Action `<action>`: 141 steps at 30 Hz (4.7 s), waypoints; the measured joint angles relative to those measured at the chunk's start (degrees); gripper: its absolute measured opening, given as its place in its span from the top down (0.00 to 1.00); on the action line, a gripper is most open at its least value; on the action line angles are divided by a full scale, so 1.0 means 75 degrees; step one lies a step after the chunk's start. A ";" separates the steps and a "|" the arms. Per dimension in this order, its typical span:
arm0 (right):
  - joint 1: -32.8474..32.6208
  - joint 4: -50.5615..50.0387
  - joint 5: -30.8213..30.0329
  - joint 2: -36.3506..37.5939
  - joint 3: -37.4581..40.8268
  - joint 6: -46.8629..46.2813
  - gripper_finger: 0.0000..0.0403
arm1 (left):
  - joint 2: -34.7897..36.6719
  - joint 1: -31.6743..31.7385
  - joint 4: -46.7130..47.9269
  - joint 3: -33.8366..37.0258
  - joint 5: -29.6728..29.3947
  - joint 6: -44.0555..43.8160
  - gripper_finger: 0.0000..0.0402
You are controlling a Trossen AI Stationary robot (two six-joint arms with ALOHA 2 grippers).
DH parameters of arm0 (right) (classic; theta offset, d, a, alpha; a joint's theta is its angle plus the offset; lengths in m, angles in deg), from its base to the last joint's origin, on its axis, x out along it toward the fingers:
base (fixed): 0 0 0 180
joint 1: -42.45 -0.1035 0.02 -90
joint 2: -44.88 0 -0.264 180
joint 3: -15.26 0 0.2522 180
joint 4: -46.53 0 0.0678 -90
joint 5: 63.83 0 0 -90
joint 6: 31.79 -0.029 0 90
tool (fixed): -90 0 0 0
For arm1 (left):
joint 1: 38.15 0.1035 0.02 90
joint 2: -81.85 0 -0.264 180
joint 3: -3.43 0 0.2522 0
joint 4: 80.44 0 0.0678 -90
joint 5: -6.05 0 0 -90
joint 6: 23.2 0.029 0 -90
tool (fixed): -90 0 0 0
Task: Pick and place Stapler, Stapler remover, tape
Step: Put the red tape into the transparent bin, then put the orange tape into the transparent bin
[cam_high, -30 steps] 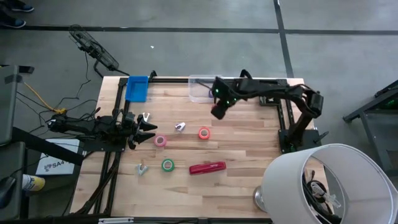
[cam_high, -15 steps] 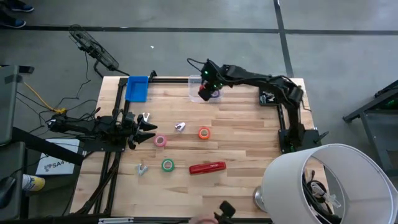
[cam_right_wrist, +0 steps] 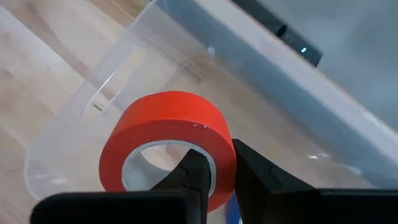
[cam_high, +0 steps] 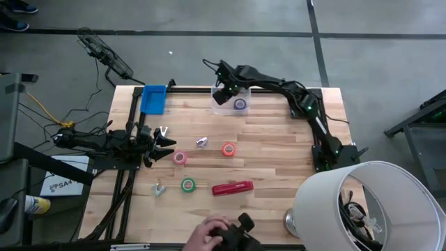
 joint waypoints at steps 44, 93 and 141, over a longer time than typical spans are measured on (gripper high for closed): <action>0.0121 -0.1480 -0.0021 -0.0712 -0.0946 -0.0105 0.72 | 0.0000 0.0000 -0.0002 0.0002 0.0000 0.0002 0.43; -0.2662 -0.3239 0.1190 0.0340 -0.0952 0.4136 0.61 | 0.0002 0.0000 0.0000 0.0002 0.0000 0.0002 0.43; -0.4307 -0.2887 0.0318 0.0908 0.0451 0.3484 0.58 | 0.0000 0.0000 0.0003 0.0002 0.0000 0.0002 0.43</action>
